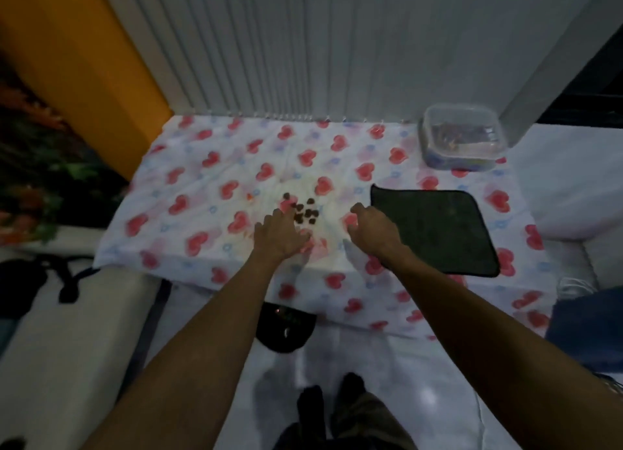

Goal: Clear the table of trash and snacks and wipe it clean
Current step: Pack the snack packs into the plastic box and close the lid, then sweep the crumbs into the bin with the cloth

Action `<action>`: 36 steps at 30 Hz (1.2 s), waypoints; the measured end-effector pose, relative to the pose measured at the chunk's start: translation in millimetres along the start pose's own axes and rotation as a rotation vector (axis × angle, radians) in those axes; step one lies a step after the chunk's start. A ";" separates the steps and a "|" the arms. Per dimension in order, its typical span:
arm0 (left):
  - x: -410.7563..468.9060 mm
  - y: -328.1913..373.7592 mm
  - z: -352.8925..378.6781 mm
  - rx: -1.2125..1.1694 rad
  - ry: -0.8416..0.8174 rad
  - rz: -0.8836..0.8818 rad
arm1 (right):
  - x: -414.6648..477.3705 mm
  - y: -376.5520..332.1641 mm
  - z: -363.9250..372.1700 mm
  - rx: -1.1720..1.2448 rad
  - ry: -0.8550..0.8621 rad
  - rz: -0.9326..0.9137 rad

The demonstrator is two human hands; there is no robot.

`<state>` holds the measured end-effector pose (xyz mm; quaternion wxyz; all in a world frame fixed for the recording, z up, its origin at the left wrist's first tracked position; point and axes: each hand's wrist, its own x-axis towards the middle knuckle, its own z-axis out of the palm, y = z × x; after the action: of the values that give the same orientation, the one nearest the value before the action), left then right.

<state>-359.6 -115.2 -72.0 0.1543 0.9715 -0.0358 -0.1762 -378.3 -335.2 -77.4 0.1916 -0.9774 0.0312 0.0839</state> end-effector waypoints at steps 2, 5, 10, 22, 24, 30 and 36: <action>-18.4 -29.7 11.3 -0.018 -0.010 -0.053 | -8.0 -17.3 23.1 0.014 -0.050 -0.033; -42.5 -62.6 25.4 -0.042 -0.017 -0.130 | -18.9 -35.9 54.1 0.000 -0.109 -0.076; -71.3 -98.4 50.9 -0.050 -0.025 -0.188 | -42.0 -52.5 102.9 0.027 -0.172 -0.141; -58.7 -185.1 184.1 -0.047 -0.153 -0.247 | -69.9 -21.7 272.0 0.091 -0.358 0.057; -42.1 -207.9 220.2 -0.025 -0.177 -0.260 | -63.3 -8.7 310.7 0.122 -0.381 0.124; -2.7 -278.4 328.8 0.015 -0.231 -0.273 | -38.7 25.4 424.4 0.171 -0.382 0.307; 32.6 -335.7 411.0 -0.006 -0.253 -0.301 | -16.1 59.2 512.3 0.138 -0.420 0.422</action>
<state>-469.3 81.7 -553.6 0.1233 0.9356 0.0914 -0.3181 -477.6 -195.0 -563.9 0.2383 -0.8952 0.1990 0.3198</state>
